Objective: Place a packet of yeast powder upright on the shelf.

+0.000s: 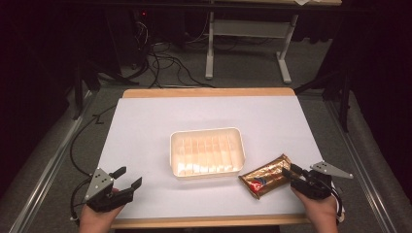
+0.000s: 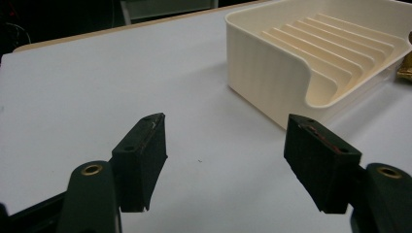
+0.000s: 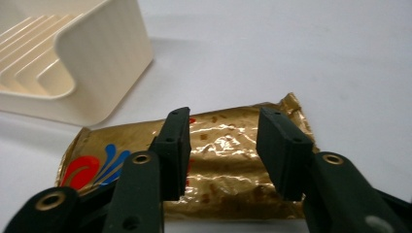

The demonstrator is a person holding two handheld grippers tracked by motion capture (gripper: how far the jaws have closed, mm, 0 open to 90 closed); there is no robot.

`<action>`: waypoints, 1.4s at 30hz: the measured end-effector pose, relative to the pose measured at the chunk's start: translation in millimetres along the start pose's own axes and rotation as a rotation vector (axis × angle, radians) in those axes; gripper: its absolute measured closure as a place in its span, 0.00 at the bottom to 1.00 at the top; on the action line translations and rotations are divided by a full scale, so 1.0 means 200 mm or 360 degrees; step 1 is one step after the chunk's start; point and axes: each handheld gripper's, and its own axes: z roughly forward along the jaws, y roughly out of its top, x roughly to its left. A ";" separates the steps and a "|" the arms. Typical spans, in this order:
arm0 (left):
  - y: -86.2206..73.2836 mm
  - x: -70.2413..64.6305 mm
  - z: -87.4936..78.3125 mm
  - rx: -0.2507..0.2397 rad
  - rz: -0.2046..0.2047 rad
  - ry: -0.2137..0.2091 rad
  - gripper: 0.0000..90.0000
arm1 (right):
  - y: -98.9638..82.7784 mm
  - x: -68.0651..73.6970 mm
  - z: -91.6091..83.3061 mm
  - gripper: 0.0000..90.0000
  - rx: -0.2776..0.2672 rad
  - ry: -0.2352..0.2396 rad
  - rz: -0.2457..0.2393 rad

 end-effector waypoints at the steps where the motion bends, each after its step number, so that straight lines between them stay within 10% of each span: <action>1: 0.00 0.00 0.00 0.0000 0.0000 0.0000 0.36 | 0.00 -0.01 0.00 0.60 -0.0003 -0.0001 0.0008; 11: -0.02 0.01 -0.02 0.0009 -0.0009 0.0019 0.36 | -0.01 -0.14 0.03 0.43 -0.0012 -0.0061 0.0192; 27: -0.02 0.00 -0.01 0.0029 0.0013 -0.0026 0.36 | -0.13 -0.30 0.05 0.44 0.0015 0.0118 0.0735; 42: -0.02 0.00 -0.01 0.0045 0.0024 -0.0038 0.36 | -0.14 -0.30 0.09 0.50 0.0088 0.0302 0.0881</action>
